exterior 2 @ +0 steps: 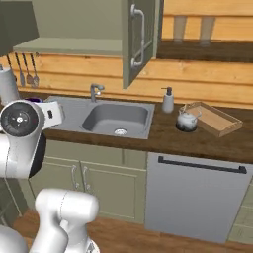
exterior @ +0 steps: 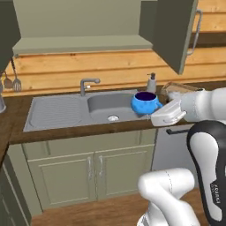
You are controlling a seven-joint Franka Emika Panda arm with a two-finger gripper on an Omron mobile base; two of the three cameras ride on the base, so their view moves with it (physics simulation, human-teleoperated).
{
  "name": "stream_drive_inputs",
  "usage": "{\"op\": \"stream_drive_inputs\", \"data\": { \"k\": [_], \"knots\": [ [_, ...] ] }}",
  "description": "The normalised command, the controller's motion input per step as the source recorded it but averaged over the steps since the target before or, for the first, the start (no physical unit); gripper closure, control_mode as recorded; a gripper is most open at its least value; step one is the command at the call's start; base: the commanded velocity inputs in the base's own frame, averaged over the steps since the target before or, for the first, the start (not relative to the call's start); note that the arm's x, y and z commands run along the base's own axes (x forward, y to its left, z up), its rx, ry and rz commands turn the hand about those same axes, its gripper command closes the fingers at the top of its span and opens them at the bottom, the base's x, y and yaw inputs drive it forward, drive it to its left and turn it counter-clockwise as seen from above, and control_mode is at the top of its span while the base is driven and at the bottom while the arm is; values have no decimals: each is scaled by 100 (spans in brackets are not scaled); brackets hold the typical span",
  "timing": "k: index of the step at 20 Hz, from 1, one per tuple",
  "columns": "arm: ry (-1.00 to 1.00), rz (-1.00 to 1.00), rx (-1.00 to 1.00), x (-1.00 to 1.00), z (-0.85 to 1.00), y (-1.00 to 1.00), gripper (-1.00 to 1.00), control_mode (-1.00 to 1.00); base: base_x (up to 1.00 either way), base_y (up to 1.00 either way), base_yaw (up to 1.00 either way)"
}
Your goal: Pick the kettle from the counter and place it on the tray. Then pick the mug from the cabinet and place it on the tray. Then close the cabinet doors.
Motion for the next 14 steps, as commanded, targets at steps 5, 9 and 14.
{"op": "stream_drive_inputs", "data": {
  "k": [5, 9, 14],
  "knots": [
    [0, 0, 0, 0, 0, 0, 100, 100, -7, -100, 0],
    [0, 0, 0, 0, 0, 0, 100, 100, 0, -100, 0],
    [0, 0, 0, 0, 0, 0, 100, 100, 4, -98, 3]
  ]
}}
